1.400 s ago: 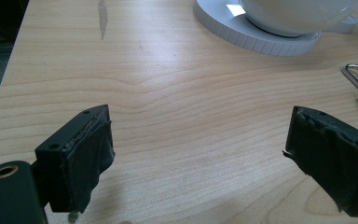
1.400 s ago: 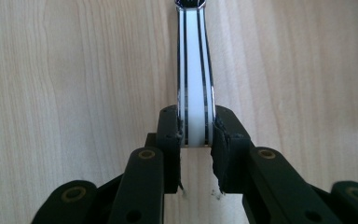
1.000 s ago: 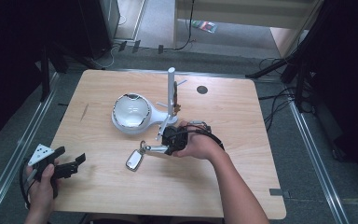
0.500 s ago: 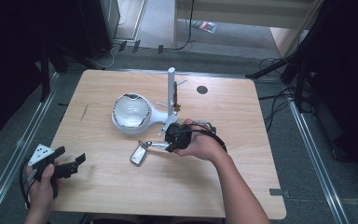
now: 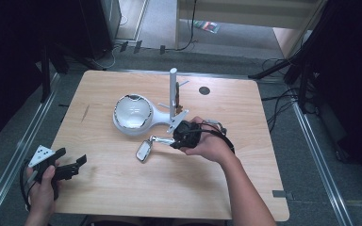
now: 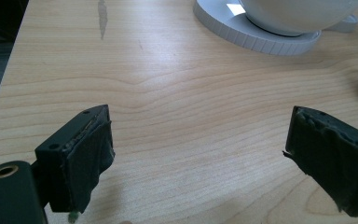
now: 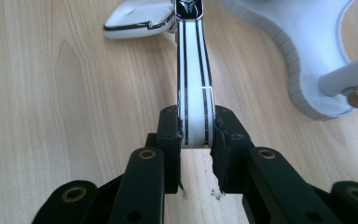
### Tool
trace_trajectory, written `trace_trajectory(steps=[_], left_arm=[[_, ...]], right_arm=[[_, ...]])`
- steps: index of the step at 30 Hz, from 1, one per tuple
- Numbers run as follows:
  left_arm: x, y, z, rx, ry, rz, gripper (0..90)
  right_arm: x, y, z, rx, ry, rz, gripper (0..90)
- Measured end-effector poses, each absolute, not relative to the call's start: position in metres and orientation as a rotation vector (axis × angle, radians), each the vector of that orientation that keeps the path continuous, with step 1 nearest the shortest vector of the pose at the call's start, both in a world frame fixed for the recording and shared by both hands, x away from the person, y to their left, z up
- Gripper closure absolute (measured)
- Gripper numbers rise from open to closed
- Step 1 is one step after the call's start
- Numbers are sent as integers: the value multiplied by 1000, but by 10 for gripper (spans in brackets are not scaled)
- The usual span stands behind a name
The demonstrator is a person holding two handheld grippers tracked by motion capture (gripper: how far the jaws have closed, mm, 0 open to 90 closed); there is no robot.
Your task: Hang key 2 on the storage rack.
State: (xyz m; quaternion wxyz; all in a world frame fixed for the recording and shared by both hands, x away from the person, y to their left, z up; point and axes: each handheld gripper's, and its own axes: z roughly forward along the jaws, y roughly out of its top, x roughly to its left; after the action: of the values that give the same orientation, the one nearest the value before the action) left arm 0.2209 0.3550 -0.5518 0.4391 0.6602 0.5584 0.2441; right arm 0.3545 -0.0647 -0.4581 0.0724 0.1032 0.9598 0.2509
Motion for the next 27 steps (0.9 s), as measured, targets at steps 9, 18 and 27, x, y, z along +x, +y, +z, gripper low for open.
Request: trace_trajectory(steps=[9,18,27], left_arm=[[221,355,-552,1642,1387,607,79],[221,355,-552,1643,1387,609,80],[221,355,-552,1643,1385,608,80]], right_arm=[[357,-77,-446,353,2833,842,754],[361,-85,-434,404,2773,906,754],[370,-87,-416,461,2720,946,754]])
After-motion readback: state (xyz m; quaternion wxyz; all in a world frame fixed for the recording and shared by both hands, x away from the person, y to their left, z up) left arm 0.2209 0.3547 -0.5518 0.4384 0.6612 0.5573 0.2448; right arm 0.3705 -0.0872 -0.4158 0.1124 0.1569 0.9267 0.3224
